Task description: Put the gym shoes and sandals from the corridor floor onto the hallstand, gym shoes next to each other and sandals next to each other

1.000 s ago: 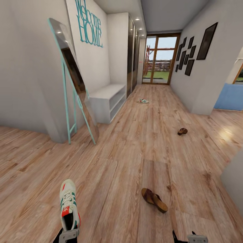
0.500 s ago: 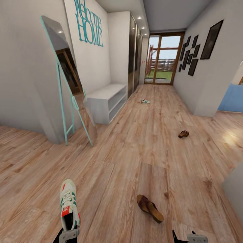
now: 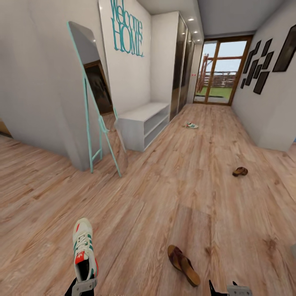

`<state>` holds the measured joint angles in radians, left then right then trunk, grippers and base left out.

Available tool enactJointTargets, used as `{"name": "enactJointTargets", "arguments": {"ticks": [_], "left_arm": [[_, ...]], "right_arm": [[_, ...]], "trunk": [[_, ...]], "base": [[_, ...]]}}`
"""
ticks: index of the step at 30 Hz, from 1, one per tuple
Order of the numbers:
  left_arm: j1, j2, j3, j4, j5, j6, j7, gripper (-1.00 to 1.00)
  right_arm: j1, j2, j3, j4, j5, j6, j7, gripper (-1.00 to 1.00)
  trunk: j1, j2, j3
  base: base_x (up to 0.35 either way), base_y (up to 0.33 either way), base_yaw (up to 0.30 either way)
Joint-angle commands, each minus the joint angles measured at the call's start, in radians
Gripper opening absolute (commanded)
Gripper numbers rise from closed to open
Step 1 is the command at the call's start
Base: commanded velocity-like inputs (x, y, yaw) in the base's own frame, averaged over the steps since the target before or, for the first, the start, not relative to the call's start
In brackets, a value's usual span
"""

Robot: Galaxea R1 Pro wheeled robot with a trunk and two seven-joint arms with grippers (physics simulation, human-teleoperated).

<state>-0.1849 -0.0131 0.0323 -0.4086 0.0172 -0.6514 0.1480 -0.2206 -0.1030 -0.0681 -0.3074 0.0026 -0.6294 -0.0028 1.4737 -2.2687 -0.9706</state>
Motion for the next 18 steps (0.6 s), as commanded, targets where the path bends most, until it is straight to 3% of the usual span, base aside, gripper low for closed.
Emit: {"name": "enactJointTargets", "arguments": {"ticks": [1,10,18], "left_arm": [[-0.001,-0.001,0.003,0.001,0.001,-0.003,-0.001,-1.00],[-0.001,-0.001,0.003,0.001,0.001,-0.004,-0.001,-1.00],[-0.001,-0.001,0.003,0.001,0.002,-0.004,-0.001,-1.00]], "right_arm": [[0.000,0.000,-0.001,0.001,0.001,-0.003,0.000,1.00],[0.000,0.000,-0.001,0.001,0.001,-0.003,0.000,1.00],[0.000,0.000,-0.001,0.001,0.001,-0.003,0.000,1.00]], "trunk": [[0.000,0.000,-0.001],[0.000,0.000,-0.001],[0.000,0.000,-0.001]], "base": [[0.011,-0.261,0.277],[0.003,-0.219,0.278],[0.000,-0.055,0.278]]}}
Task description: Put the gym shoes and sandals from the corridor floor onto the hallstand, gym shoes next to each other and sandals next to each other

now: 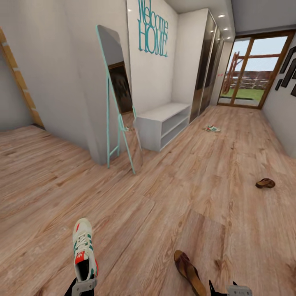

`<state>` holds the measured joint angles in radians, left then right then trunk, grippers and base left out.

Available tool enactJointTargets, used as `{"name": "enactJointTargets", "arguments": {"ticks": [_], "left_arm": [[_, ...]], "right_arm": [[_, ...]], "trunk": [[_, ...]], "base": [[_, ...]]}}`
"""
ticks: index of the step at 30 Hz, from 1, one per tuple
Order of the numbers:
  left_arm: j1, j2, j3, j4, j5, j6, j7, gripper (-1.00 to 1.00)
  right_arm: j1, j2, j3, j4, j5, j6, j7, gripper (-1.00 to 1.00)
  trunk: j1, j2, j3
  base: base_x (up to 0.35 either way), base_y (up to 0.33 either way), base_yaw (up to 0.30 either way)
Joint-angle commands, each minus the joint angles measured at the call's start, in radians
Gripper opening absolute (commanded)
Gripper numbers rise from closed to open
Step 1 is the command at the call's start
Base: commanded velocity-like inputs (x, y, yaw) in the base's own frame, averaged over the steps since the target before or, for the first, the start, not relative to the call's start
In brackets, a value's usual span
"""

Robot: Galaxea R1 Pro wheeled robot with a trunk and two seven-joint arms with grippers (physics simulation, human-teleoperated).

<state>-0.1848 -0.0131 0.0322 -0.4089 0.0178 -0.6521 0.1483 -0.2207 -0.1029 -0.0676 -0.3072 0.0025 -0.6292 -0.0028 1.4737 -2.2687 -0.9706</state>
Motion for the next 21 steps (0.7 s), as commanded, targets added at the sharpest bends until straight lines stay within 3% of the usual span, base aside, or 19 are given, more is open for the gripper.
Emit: {"name": "enactJointTargets", "arguments": {"ticks": [1,12,21], "left_arm": [[-0.001,-0.001,0.003,0.001,0.001,-0.003,-0.001,-1.00],[-0.001,-0.001,0.003,0.001,0.001,-0.004,-0.001,-1.00],[-0.001,-0.001,0.003,0.001,0.001,-0.003,-0.001,-1.00]], "right_arm": [[0.000,0.000,-0.002,0.000,0.001,-0.003,0.000,1.00],[0.000,0.000,-0.002,0.001,0.001,-0.003,0.000,1.00],[0.000,0.000,-0.002,0.002,0.001,-0.003,0.000,1.00]], "trunk": [[0.000,0.000,-0.001],[0.000,0.000,-0.001],[0.000,0.000,-0.001]], "base": [[0.000,-0.012,0.278],[-0.017,-0.015,0.278],[-0.191,-0.138,0.278]]}}
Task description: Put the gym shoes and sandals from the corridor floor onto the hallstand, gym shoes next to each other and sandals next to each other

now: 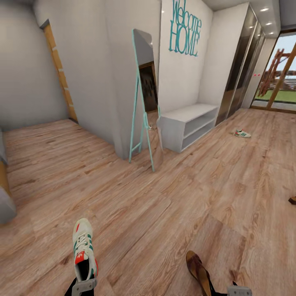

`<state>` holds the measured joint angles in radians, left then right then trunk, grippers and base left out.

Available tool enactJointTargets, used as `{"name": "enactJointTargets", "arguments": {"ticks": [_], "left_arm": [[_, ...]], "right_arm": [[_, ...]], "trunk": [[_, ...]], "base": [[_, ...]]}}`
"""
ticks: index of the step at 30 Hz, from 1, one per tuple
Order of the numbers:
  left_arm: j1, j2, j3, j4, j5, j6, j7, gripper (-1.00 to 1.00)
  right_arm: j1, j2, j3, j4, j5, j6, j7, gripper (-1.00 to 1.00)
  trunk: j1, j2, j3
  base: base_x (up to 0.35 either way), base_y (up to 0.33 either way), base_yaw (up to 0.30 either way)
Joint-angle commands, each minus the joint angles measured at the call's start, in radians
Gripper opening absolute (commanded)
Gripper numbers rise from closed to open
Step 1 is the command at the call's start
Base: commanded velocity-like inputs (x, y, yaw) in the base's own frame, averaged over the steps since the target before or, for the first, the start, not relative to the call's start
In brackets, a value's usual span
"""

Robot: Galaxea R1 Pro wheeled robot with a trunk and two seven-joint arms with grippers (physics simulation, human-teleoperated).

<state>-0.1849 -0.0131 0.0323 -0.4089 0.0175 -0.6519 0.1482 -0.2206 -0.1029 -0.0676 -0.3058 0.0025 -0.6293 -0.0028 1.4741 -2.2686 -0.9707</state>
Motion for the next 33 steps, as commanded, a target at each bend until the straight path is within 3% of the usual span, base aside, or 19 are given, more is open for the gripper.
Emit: {"name": "enactJointTargets", "arguments": {"ticks": [1,8,12,13,14,17,18,19,20,23,33], "left_arm": [[-0.001,-0.001,0.003,0.000,0.001,-0.003,-0.001,-1.00],[-0.002,-0.001,-0.003,-0.011,-0.005,-0.001,-0.003,-1.00],[-0.019,0.001,-0.002,-0.009,-0.005,0.020,-0.008,-1.00],[-0.050,0.001,-0.001,-0.012,-0.006,0.048,-0.009,-1.00],[-0.115,0.001,-0.003,-0.008,-0.005,0.116,-0.012,-1.00],[-0.186,0.000,-0.004,-0.004,-0.003,0.204,-0.014,-1.00],[-0.229,0.000,-0.004,-0.004,-0.002,0.263,-0.015,-1.00],[-0.326,-0.005,-0.007,-0.009,-0.002,0.374,-0.025,-1.00],[-0.359,-0.005,-0.009,-0.012,-0.002,0.412,-0.041,-1.00],[-0.366,-0.007,-0.009,-0.014,-0.002,0.420,-0.045,-1.00],[-0.365,-0.010,-0.012,-0.014,-0.004,0.420,-0.047,-1.00]], "right_arm": [[0.000,0.000,-0.002,0.001,0.001,-0.003,0.000,1.00],[0.000,0.000,-0.003,-0.002,0.001,-0.002,0.000,1.00],[-0.001,-0.005,-0.003,-0.058,0.007,0.021,0.005,1.00],[0.000,-0.007,-0.003,-0.109,0.008,0.081,0.006,1.00],[0.000,-0.010,-0.003,-0.188,0.008,0.205,0.008,1.00],[0.000,-0.011,-0.003,-0.262,0.008,0.326,0.009,1.00],[-0.001,-0.011,-0.003,-0.310,0.008,0.393,0.010,1.00],[-0.002,-0.011,0.001,-0.376,0.009,0.475,0.012,1.00],[-0.001,-0.011,0.047,-0.366,0.010,0.482,0.012,1.00],[-0.001,-0.012,0.074,-0.356,0.011,0.482,0.012,1.00],[0.000,-0.012,0.087,-0.354,0.010,0.483,0.011,1.00]], "trunk": [[-0.001,0.000,-0.001],[-0.001,0.000,-0.001],[-0.001,0.000,-0.001],[-0.001,0.000,-0.001],[-0.001,0.000,-0.001],[-0.001,0.000,-0.001],[-0.001,0.000,-0.001],[-0.001,0.000,-0.001],[-0.001,0.000,-0.001],[-0.001,0.000,-0.001],[-0.001,0.000,-0.001]], "base": [[-0.225,-0.163,0.279],[-0.193,-0.139,0.249],[-0.020,-0.014,0.029],[-0.005,-0.004,0.008],[-0.002,-0.002,0.003],[-0.001,-0.001,0.002],[0.000,0.000,0.000],[0.000,0.000,0.000],[0.000,0.000,0.000],[0.000,0.000,0.000],[0.106,-0.072,0.001]]}}
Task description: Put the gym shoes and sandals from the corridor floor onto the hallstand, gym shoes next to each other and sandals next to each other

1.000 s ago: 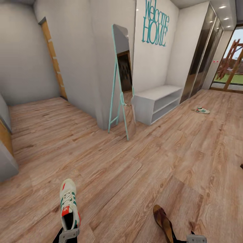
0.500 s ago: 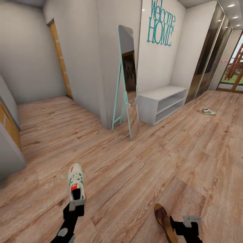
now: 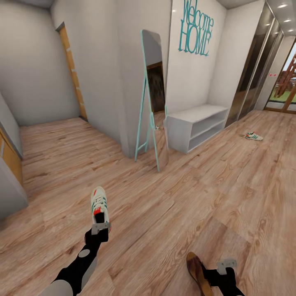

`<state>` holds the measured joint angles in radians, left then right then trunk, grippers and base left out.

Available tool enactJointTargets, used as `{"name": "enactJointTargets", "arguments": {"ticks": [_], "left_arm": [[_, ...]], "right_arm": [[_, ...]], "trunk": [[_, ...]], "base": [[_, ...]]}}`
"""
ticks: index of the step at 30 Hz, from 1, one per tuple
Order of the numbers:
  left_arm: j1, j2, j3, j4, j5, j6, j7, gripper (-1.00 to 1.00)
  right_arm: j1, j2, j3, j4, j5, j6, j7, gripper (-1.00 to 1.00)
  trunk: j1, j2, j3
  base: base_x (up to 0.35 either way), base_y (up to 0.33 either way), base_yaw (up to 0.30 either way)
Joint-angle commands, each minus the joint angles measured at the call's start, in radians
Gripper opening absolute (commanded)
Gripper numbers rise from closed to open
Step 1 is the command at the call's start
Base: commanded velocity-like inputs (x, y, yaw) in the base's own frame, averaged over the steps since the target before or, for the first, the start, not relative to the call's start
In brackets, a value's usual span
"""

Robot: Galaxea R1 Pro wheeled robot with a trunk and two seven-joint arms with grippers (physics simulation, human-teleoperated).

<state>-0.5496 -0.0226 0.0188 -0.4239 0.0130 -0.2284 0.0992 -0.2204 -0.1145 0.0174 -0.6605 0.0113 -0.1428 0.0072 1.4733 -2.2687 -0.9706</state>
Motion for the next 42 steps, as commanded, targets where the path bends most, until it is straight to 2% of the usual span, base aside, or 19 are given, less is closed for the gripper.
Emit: {"name": "enactJointTargets", "arguments": {"ticks": [1,9,19,31,36,42], "left_arm": [[0.000,0.000,0.001,0.000,0.001,-0.005,0.002,-1.00],[0.001,-0.003,0.004,-0.001,0.002,-0.007,0.002,-1.00],[0.000,-0.003,0.004,-0.001,0.002,-0.006,0.002,-1.00],[-0.006,-0.004,0.004,-0.005,0.001,-0.008,-0.017,-1.00],[-0.009,-0.002,0.004,-0.047,0.001,0.006,-0.088,-1.00],[-0.010,0.000,0.004,-0.092,0.001,0.022,-0.103,-1.00]], "right_arm": [[-0.001,-0.001,0.002,0.001,0.001,-0.003,0.001,1.00],[-0.001,-0.001,0.001,0.001,0.000,-0.003,0.000,1.00],[-0.001,-0.001,0.001,0.001,-0.001,-0.003,-0.001,1.00],[-0.001,0.000,0.001,0.001,-0.001,-0.003,-0.001,1.00],[-0.001,0.000,-0.002,0.002,-0.002,-0.002,-0.001,1.00],[-0.001,0.001,-0.003,0.001,-0.002,-0.001,-0.001,1.00]], "trunk": [[0.000,0.000,-0.001],[0.000,0.000,-0.005],[0.000,0.000,-0.005],[0.000,0.000,-0.005],[0.019,-0.035,-0.023],[0.042,-0.077,-0.050]], "base": [[0.196,-0.156,0.049],[0.041,-0.034,0.164],[-0.120,-0.203,0.013],[-0.029,-0.028,0.000],[-0.001,-0.001,0.000],[0.000,0.000,0.000]]}}
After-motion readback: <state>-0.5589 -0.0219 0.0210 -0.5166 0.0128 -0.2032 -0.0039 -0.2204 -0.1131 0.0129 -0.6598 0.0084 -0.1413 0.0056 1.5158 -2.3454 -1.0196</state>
